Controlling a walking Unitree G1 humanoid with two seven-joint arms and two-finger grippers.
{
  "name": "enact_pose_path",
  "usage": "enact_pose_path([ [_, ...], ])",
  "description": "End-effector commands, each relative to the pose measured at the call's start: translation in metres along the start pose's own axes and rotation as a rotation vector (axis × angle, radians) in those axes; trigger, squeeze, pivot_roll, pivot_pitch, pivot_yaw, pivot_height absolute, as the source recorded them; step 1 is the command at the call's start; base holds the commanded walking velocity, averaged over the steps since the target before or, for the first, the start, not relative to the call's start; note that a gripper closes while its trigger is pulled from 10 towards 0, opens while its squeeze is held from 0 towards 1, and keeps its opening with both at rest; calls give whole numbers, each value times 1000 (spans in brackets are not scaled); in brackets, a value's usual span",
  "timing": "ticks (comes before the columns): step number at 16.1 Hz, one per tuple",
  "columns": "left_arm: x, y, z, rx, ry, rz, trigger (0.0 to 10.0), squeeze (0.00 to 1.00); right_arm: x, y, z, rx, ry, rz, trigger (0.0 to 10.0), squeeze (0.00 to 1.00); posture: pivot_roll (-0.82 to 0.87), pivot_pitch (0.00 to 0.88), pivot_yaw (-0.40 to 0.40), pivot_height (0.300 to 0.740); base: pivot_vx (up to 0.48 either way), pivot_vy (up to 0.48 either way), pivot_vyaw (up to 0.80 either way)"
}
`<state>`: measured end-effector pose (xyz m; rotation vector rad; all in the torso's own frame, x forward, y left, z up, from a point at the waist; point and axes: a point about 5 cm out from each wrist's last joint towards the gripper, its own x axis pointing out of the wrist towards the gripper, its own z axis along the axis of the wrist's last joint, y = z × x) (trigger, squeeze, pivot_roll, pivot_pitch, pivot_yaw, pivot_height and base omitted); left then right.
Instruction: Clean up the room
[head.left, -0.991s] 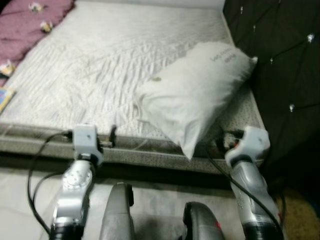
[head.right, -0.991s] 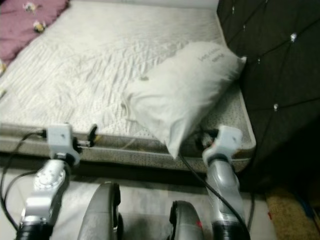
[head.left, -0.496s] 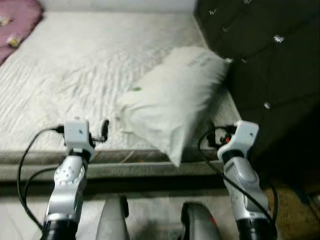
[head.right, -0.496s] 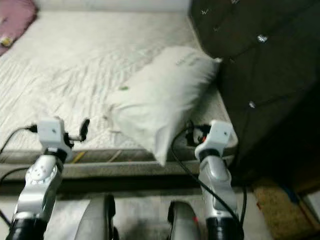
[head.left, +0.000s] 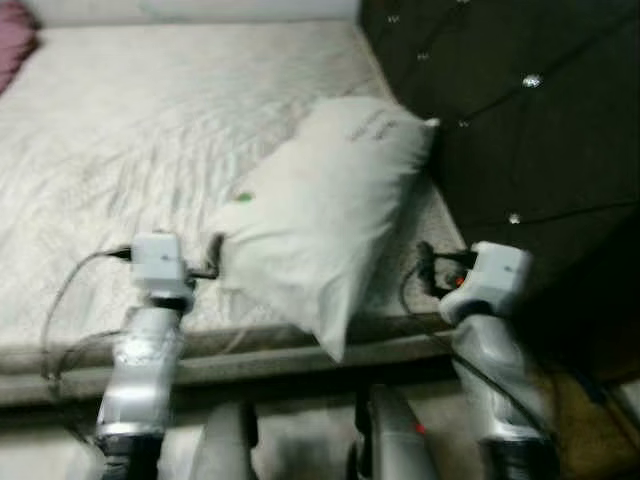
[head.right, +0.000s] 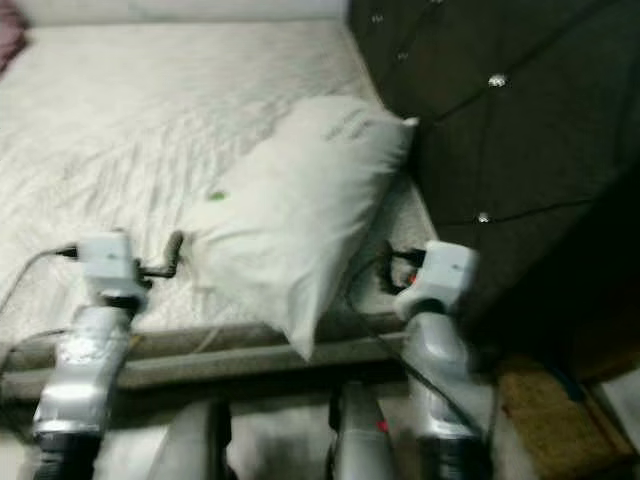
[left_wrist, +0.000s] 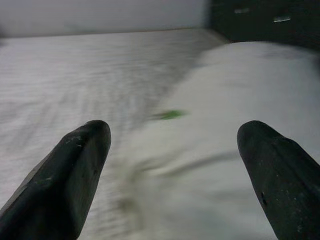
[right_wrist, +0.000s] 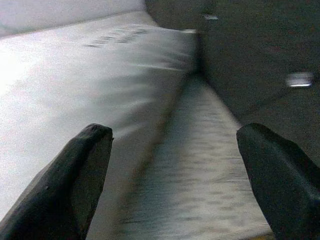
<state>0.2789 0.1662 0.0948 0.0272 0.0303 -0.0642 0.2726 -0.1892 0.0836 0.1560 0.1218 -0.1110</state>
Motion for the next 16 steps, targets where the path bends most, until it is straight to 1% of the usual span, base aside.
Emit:
enact_pose_path([
  [1,-2,9,0,26,3,16,10000,0,2,7,5,15,-19,20,10000,0,-8,72,-10,628,330,0,0],
  [3,-2,8,0,26,4,16,10000,0,2,8,4,18,-20,22,10000,0,-8,72,-10,628,321,0,0],
  [6,-3,8,-3,33,19,36,10000,0,1,9,4,21,-17,37,10000,0,-9,77,-11,628,0,0,0],
  [8,-3,9,-4,35,26,50,10000,0,0,10,3,24,-17,55,10000,0,-6,77,-14,618,0,0,0],
  [11,-4,11,-5,48,36,76,10000,0,0,15,0,1,5,104,10000,0,-6,80,-17,583,0,0,0],
  [13,-5,11,-5,50,36,79,10000,0,0,18,-1,-3,10,123,10000,0,-5,81,-17,573,0,0,0],
  [15,-5,11,-6,55,38,88,10000,0,-1,22,-4,-25,29,162,10000,0,-4,82,-16,573,0,0,0],
  [16,-8,15,-7,66,47,111,10000,0,-3,31,-12,-79,81,237,10000,0,5,90,-20,573,0,0,0],
])
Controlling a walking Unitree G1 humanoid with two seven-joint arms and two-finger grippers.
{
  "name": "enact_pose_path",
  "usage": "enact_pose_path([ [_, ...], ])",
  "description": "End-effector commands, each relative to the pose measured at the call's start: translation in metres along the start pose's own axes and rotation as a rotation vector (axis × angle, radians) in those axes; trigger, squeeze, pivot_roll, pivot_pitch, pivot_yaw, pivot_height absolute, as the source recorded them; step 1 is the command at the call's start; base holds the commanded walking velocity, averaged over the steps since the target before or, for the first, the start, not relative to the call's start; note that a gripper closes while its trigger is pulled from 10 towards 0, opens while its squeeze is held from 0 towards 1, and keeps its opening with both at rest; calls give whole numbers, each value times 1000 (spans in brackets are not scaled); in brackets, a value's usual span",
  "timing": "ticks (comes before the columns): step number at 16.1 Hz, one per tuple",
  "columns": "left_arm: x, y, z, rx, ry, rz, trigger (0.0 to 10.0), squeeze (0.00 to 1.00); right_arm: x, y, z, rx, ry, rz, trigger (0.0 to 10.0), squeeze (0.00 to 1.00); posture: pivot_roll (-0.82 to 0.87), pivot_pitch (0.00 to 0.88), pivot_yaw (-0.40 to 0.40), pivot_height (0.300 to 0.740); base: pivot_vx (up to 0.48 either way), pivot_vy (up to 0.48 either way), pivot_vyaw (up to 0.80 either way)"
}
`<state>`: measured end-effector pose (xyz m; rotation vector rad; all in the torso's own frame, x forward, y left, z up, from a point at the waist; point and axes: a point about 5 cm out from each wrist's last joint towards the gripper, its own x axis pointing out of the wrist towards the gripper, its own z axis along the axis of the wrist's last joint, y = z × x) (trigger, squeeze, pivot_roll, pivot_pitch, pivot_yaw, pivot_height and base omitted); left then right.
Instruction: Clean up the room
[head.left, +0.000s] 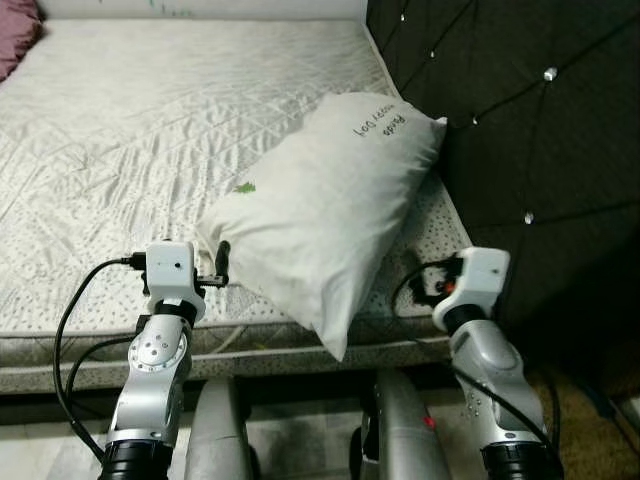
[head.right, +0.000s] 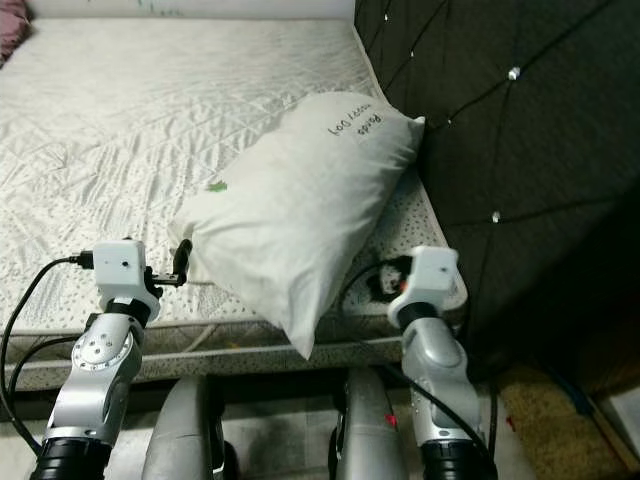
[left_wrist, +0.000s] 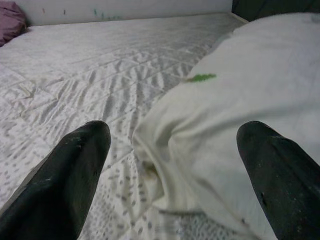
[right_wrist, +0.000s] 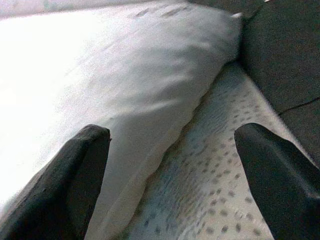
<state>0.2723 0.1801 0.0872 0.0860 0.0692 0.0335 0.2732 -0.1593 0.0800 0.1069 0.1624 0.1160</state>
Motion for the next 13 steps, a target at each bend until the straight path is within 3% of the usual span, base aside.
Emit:
enact_pose_path([
  [1,-4,5,-1,22,11,24,10000,0,1,7,-8,-38,65,74,10000,0,11,99,-26,573,0,0,0],
  [4,-17,18,-9,52,36,59,10000,0,2,22,-17,-91,129,229,10000,0,34,96,-32,573,0,0,0],
  [6,-25,25,-12,67,48,79,10000,0,7,28,-13,-153,90,267,10000,0,52,99,-38,573,0,0,400],
  [8,-30,27,-14,71,57,93,10000,0,10,29,-11,-163,82,248,10000,0,60,103,-39,573,0,0,784],
  [10,-32,28,-14,71,60,101,10000,0,14,28,-10,-103,84,211,10000,0,62,109,-30,573,0,0,0],
  [13,-32,29,-15,57,74,123,10000,0,22,27,-16,-129,138,182,10000,0,57,126,-23,573,0,0,0],
])
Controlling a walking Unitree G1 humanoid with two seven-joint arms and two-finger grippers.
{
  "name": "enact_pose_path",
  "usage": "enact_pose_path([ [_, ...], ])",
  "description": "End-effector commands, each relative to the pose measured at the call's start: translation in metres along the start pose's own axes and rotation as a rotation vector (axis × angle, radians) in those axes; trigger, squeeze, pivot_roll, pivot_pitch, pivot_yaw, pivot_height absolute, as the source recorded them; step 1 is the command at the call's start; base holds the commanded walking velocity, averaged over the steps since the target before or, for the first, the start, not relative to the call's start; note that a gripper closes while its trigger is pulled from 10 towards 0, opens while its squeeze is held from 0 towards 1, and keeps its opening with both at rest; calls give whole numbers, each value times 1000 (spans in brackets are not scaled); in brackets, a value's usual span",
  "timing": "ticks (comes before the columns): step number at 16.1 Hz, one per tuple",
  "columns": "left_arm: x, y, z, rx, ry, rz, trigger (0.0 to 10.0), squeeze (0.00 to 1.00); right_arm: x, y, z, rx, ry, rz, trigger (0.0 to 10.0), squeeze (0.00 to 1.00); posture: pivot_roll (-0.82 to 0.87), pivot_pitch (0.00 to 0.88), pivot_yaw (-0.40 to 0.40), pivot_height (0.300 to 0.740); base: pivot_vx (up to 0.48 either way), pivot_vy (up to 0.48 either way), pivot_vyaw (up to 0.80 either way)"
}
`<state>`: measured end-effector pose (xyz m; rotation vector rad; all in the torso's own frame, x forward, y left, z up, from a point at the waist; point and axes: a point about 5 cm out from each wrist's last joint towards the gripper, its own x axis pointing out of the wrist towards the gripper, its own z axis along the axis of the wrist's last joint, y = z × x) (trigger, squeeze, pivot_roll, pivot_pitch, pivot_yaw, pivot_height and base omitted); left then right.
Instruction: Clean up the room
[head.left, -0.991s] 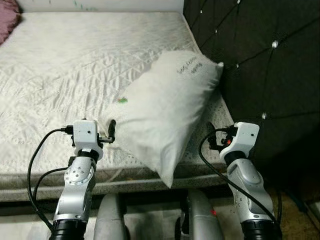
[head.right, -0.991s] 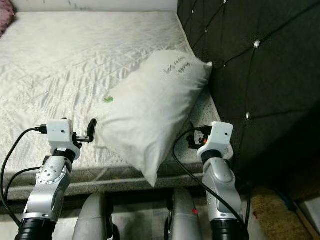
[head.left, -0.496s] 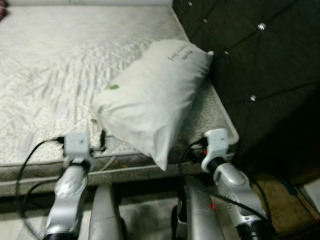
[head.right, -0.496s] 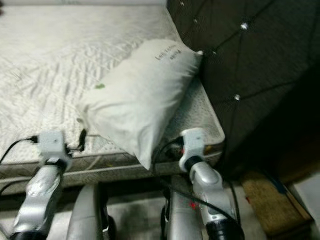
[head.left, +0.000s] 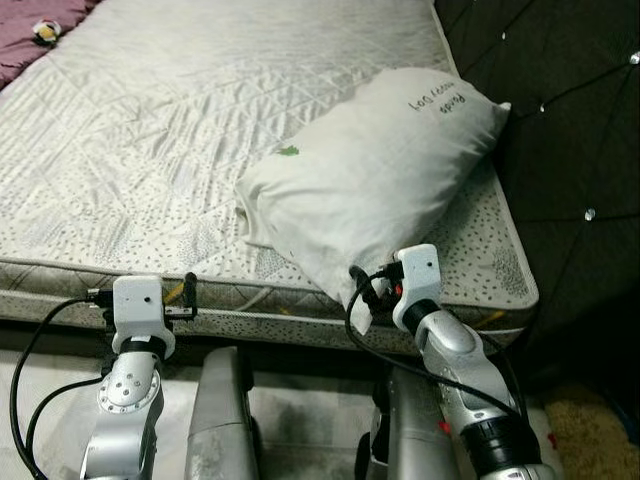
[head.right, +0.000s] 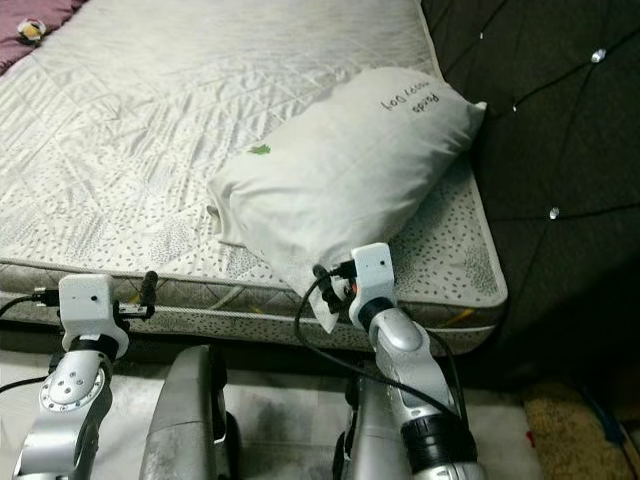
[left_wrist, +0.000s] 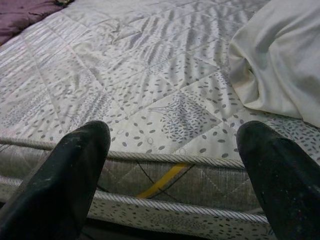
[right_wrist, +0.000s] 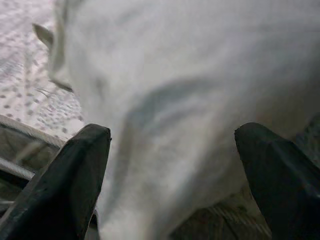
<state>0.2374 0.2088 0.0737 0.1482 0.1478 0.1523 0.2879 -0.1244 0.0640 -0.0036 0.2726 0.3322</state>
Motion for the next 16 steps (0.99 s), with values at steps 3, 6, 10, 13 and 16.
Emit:
enact_pose_path([
  [3,1,3,6,-8,-12,11,10000,0,5,0,0,-5,17,-13,10000,0,65,129,-21,548,0,0,0],
  [6,1,3,7,1,-11,8,10000,0,6,0,0,12,36,-20,10000,0,63,131,-21,533,0,0,0],
  [10,3,-1,4,4,13,-25,10000,0,5,8,-6,17,113,83,10000,0,56,129,-20,533,0,0,0],
  [13,5,-3,6,3,13,-34,10000,0,15,22,-4,31,141,115,10000,0,63,128,-21,533,0,0,0],
  [16,6,-4,6,5,12,-38,10000,0,29,36,10,90,117,143,10000,0,72,120,-26,533,0,0,0],
])
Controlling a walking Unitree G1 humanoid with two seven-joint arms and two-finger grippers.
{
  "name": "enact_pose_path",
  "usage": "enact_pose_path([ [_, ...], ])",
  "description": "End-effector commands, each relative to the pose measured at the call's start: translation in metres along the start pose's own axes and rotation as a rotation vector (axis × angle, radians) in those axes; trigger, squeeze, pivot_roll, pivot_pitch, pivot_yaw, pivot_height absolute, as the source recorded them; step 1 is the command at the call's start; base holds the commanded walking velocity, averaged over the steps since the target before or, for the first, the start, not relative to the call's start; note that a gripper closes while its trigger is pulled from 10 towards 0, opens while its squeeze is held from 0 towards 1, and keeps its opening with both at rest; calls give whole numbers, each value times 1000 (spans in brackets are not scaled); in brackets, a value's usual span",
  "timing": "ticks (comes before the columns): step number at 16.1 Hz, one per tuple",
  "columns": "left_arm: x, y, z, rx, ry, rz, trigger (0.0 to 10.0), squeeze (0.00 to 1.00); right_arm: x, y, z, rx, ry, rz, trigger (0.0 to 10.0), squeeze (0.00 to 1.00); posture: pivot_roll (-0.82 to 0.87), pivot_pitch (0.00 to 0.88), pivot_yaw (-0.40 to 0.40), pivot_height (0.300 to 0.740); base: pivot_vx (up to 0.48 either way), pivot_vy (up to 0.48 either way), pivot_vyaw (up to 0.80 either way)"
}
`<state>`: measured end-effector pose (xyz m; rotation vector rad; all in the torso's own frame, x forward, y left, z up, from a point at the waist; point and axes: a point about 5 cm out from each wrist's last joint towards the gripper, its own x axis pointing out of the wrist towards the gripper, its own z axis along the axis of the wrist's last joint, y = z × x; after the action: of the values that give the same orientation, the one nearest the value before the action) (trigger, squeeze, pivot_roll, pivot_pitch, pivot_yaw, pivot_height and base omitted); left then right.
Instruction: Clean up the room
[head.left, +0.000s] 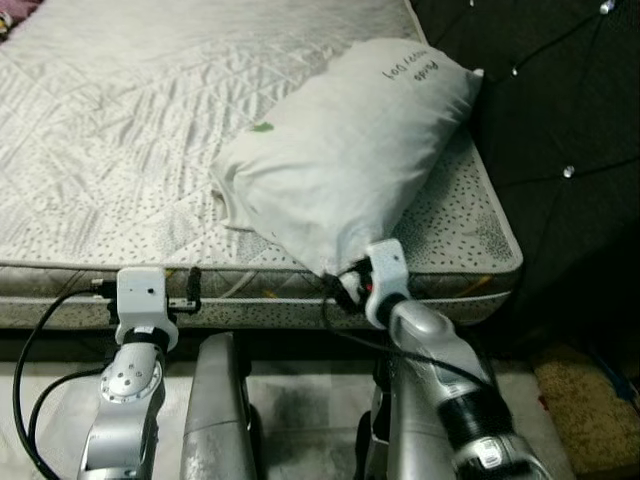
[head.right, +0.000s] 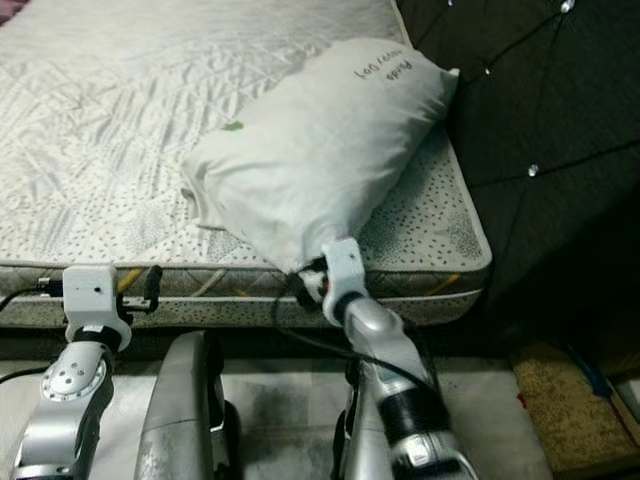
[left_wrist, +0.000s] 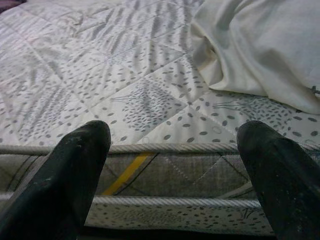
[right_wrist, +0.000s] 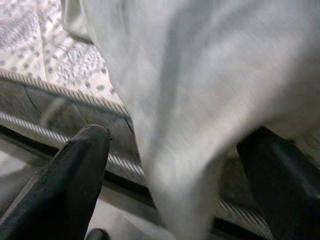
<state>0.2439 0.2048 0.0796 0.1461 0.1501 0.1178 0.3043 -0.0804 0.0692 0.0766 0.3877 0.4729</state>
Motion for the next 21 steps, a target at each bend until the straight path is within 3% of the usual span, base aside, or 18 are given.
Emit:
enact_pose_path([
  [1,1,0,-1,5,13,-3,10000,0,4,0,3,114,7,-19,10000,0,75,113,-29,533,0,0,0],
  [2,0,1,-2,7,15,-2,10000,0,8,-1,7,169,1,-42,10000,0,77,112,-28,533,0,0,0],
  [6,0,1,-1,11,12,0,10000,0,23,-4,18,219,-9,-144,10000,0,100,106,-41,533,0,0,0],
  [7,-1,2,0,13,9,8,10000,0,31,2,27,261,-40,-144,2863,0,115,105,-55,533,0,0,0],
  [8,-2,2,0,15,6,15,10000,0,35,6,34,294,-71,-141,2863,0,123,106,-63,533,0,0,0],
  [9,-5,5,-1,13,7,30,10000,0,39,11,45,333,-110,-136,0,0,132,106,-76,533,0,0,0],
  [12,-8,7,-2,8,9,47,10000,0,42,15,54,336,-151,-117,0,0,137,102,-87,533,0,0,0],
  [17,-3,5,2,12,-2,35,10000,0,40,-5,55,397,-191,-166,0,0,124,112,-74,533,0,0,0],
  [21,0,7,3,14,-6,38,10000,0,39,-12,55,397,-199,-191,0,0,120,99,-65,533,0,0,0],
])
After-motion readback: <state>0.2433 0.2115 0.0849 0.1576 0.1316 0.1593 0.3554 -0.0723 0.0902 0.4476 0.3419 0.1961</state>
